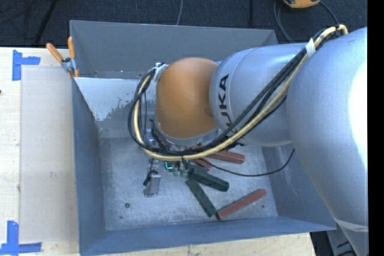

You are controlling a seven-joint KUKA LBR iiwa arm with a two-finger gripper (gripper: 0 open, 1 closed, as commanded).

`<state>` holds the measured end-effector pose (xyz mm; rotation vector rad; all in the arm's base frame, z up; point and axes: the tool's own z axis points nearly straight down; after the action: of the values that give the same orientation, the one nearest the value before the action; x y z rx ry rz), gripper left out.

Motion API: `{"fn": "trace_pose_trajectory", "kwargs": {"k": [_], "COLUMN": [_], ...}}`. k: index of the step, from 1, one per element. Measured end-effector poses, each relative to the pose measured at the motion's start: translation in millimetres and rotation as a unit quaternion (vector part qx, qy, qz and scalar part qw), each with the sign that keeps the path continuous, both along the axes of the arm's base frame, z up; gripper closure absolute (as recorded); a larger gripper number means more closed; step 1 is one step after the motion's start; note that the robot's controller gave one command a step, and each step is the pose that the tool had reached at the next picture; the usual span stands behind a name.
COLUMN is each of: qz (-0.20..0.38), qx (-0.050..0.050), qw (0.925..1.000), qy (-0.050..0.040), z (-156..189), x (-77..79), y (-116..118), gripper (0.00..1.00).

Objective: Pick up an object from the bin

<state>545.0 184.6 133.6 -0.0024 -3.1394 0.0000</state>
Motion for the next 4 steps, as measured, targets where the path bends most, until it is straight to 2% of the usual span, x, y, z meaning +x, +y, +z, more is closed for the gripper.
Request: {"fn": "trace_pose_trajectory", "kwargs": {"k": [1, 2, 3, 4], "qz": [0.0, 0.022, 0.13, 0.181], "qx": [0.0, 0.0, 0.0, 0.001], "qw": [1.0, 0.9998, 0.9915, 0.9836], "qy": [0.0, -0.0016, -0.0007, 0.0003], "z": [0.0, -17.1, -44.1, -49.2], "x": [0.1, 22.7, 31.8, 33.0], "y": [-0.2, -36.6, -44.0, -47.8], "gripper": [0.0, 0.0, 0.0, 0.0]}}
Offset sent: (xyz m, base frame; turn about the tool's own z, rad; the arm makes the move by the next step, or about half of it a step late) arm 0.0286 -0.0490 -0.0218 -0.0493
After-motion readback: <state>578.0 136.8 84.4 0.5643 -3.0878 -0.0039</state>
